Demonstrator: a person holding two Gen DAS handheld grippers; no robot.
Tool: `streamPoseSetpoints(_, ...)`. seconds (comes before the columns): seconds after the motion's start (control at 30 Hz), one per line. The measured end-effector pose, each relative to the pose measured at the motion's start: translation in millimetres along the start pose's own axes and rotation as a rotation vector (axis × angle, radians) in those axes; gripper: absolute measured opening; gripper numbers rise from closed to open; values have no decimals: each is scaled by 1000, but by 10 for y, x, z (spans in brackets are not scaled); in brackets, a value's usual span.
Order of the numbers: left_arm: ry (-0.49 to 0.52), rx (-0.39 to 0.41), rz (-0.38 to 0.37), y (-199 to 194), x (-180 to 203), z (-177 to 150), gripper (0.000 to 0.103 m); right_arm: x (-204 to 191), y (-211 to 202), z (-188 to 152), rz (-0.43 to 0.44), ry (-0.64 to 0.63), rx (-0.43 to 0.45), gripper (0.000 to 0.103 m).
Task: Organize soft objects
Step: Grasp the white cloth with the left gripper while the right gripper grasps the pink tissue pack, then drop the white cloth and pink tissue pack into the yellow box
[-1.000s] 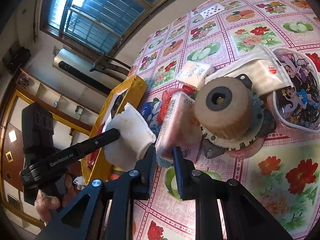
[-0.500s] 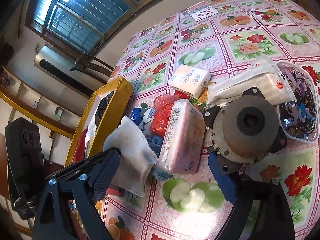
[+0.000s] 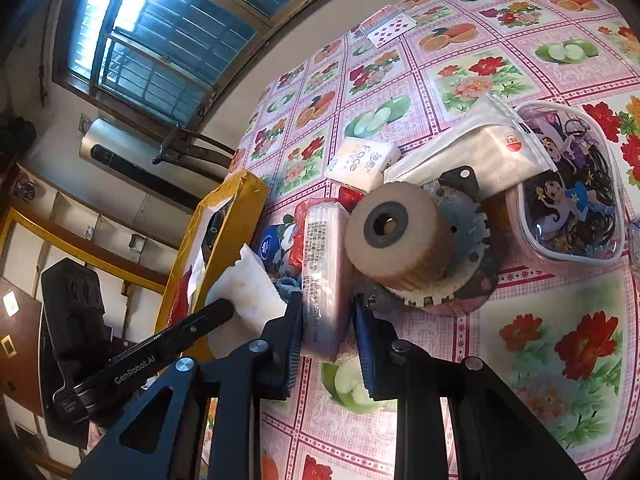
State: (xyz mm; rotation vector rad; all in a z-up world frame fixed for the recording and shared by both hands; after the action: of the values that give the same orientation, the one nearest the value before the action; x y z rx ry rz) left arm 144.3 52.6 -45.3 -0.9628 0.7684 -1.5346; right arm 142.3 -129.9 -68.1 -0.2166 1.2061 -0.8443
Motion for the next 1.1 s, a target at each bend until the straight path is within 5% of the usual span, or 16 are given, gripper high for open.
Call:
streamPoseSetpoints(0.37,-23,94,-20,-508,-199,182,8,-659,0,92,114,-88,11,25)
streamPoseSetpoints(0.6,-67,182,87,-840,-752,434,8,-1226,376,169,153,-163,-22,25)
streamPoseSetpoints(1.1,-190,138,266,-448,-1891,362,12,-1728,1590,-86,110,-243,-206,31)
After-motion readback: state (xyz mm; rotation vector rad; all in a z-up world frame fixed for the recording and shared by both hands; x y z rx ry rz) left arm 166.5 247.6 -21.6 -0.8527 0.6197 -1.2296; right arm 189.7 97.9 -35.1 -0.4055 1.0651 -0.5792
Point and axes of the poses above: each gripper's, at about its wrist camera, not at the fingertips, and y roughly the way its jaws point, x to its right, z to its top, the point moved 7 cm from there along y, roughly the way its jaws point, and after that the axes turned 7 degrees about z, right-handed, at the moved point
